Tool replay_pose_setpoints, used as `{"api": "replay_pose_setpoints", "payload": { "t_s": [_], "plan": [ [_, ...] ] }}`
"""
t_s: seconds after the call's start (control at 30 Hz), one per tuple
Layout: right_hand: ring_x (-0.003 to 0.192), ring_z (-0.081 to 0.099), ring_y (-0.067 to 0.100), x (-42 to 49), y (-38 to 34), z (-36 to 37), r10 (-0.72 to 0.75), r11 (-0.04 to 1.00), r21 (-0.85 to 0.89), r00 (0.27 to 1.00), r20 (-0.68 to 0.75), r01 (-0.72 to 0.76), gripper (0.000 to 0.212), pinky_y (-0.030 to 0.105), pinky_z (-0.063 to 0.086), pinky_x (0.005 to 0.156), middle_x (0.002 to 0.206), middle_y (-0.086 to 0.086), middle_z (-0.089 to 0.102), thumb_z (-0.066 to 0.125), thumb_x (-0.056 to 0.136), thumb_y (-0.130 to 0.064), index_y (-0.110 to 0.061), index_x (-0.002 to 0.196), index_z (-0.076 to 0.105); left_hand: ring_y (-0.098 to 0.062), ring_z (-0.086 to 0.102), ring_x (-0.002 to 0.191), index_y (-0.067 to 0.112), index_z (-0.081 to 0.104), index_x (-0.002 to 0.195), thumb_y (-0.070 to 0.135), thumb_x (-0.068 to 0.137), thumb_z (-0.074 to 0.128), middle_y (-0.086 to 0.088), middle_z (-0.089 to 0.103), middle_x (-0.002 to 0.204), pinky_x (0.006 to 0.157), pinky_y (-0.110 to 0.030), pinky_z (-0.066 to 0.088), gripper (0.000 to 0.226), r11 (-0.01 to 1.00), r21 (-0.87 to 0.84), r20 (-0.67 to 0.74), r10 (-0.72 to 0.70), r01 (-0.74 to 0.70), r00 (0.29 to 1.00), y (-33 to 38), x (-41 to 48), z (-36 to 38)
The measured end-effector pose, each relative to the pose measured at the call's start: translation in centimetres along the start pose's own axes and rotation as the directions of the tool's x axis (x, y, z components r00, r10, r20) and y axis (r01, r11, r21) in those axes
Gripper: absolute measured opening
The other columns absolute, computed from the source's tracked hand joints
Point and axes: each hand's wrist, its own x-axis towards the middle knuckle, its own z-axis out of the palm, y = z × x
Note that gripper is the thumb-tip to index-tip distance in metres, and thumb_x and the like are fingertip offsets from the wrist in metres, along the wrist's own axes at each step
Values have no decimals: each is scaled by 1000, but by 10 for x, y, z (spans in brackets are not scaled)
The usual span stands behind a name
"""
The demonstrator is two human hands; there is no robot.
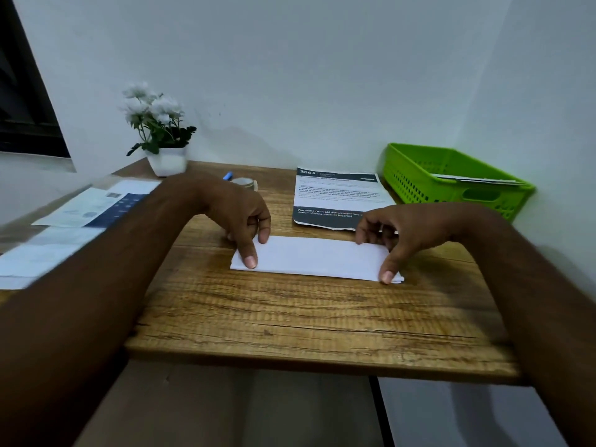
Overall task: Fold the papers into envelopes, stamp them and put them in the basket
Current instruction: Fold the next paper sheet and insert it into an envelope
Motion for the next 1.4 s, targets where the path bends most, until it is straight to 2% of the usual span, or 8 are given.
{"api": "replay_pose_setpoints", "payload": {
  "t_s": [0.2,0.33,0.5,0.63,0.8,0.93,1.23,1.4],
  "plan": [
    [67,56,2,-11,19,-11,91,995,43,996,-6,-90,58,16,43,62,85,-5,63,91,52,-20,-25,101,61,-3,49,57,18,59,91,23,71,80,15,57,49,60,-18,40,30,1000,-11,-10,-12,12,1000,-5,-3,-2],
    [63,53,3,-8,23,-8,-21,993,108,987,-162,39,37,21,42,64,77,-2,63,85,62,-33,-22,91,65,-3,47,52,14,60,80,33,73,76,9,56,57,50,-16,38,26,992,-105,-136,50,-64,990,-7,0,1],
    [62,50,-1,12,15,2,-213,971,24,904,-370,238,11,17,42,61,72,-17,63,77,82,-24,-25,88,68,-10,45,53,7,64,82,34,76,76,1,53,58,46,-14,36,31,974,-92,-341,166,-209,925,-8,8,6],
    [64,52,1,25,3,16,-301,939,17,845,-443,343,9,15,41,60,75,-19,65,75,84,-25,-21,91,71,-2,46,47,8,65,85,30,79,75,13,52,47,47,-9,34,24,961,-56,-399,228,-271,888,-5,18,13],
    [68,53,2,31,-4,25,-320,929,15,824,-468,369,10,12,39,60,81,-10,67,73,86,-27,-20,92,72,-3,48,47,7,67,86,24,83,73,10,55,51,48,-11,34,19,939,-51,-458,280,-340,843,-4,26,18],
    [68,52,1,36,-4,30,-329,934,-20,835,-441,357,8,13,38,62,79,-16,65,73,86,-28,-23,93,73,-4,48,49,7,67,91,28,84,71,2,57,58,48,-12,36,22,944,-39,-454,277,-329,847,-2,28,19],
    [74,58,8,40,-5,38,-318,947,-111,814,-486,303,10,38,50,69,85,-17,68,68,84,-40,-31,89,71,-2,47,49,9,68,88,27,83,72,3,58,59,48,-12,35,19,940,-26,-502,283,-341,817,-2,30,22],
    [75,59,10,43,-17,40,-325,944,-143,765,-556,297,18,44,51,69,82,-17,67,63,80,-50,-34,87,70,0,47,51,15,69,86,28,83,72,8,56,60,48,-12,35,14,950,29,-555,275,-312,785,-4,22,27]
  ]
}}
